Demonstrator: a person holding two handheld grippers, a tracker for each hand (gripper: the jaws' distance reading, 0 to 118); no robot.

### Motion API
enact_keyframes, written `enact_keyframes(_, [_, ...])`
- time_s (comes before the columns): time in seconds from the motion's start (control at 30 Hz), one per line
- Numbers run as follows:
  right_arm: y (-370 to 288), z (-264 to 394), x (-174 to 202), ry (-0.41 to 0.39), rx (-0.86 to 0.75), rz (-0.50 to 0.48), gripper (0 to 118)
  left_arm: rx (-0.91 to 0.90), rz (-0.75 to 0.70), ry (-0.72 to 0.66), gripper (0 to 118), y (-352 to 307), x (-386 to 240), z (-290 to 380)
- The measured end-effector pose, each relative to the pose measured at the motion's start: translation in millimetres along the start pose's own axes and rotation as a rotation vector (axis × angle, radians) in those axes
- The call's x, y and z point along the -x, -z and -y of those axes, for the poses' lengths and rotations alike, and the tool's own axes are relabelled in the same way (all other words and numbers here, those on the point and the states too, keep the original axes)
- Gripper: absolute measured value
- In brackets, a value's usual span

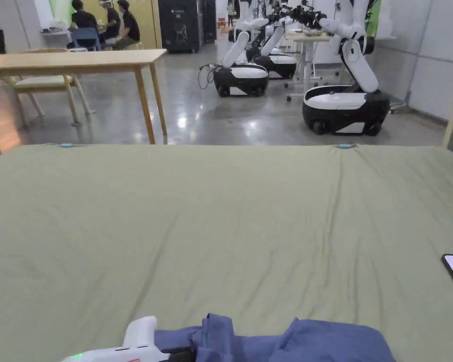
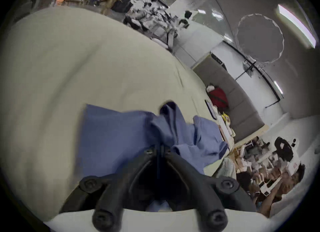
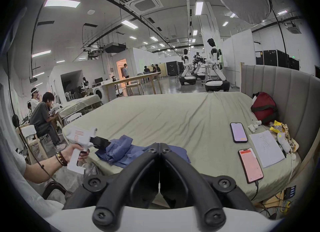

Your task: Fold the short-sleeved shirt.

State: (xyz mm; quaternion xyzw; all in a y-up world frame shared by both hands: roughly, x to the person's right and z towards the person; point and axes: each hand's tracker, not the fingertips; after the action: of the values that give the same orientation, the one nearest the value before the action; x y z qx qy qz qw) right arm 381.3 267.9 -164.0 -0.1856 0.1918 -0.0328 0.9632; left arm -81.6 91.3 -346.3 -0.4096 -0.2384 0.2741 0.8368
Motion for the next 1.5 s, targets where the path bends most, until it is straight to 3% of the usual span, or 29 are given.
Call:
enact_keyframes(0.13, [-7, 3, -4, 0.006, 0.010, 0.049, 1, 0.037, 0.015, 0.037, 5, 46, -25, 4])
enact_keyframes(0.2, [-10, 5, -6, 0.016, 0.013, 0.066, 1, 0.051, 0.088, 0.018, 5, 55, -34, 6])
enact_keyframes(0.37, [-11, 7, -8, 0.022, 0.029, 0.090, 1, 0.068, 0.048, 0.048, 5, 64, -35, 7])
enact_keyframes(0.5, [-9, 7, -8, 0.022, 0.033, 0.091, 1, 0.020, 0.068, 0.070, 5, 34, -45, 4])
enact_keyframes(0.67, [-3, 3, -6, 0.020, 0.019, 0.081, 1, -0.162, 0.279, 0.057, 5, -49, -58, 7])
enact_keyframes(0.77, [1, 2, -5, 0.021, 0.002, 0.073, 1, -0.275, 0.227, 0.071, 5, -102, -47, 15])
enact_keyframes(0.87, [7, 1, -5, 0.021, -0.002, 0.062, 1, -0.388, 0.083, 0.024, 5, -151, -23, 25])
enact_keyframes(1.03, [16, -3, -5, 0.001, -0.019, 0.059, 1, -0.459, -0.018, -0.047, 5, -214, 9, 40])
enact_keyframes(1.23, [24, -11, 7, -0.113, -0.088, 0.180, 1, -0.412, -0.045, -0.101, 5, -195, 21, 45])
enact_keyframes(1.37, [21, -15, 12, -0.126, -0.074, 0.149, 1, -0.306, -0.025, -0.164, 6, -142, 38, 33])
enact_keyframes(1.4, [19, -15, 13, -0.126, -0.079, 0.144, 1, -0.249, 0.002, -0.177, 13, -128, 41, 29])
enact_keyframes(1.43, [16, -16, 15, -0.131, -0.079, 0.140, 1, -0.198, 0.029, -0.188, 35, -113, 46, 24])
enact_keyframes(1.47, [13, -16, 16, -0.138, -0.078, 0.139, 1, -0.168, 0.033, -0.201, 83, -102, 48, 22])
enact_keyframes(1.5, [10, -16, 17, -0.146, -0.080, 0.143, 1, -0.141, 0.043, -0.213, 105, -89, 51, 19])
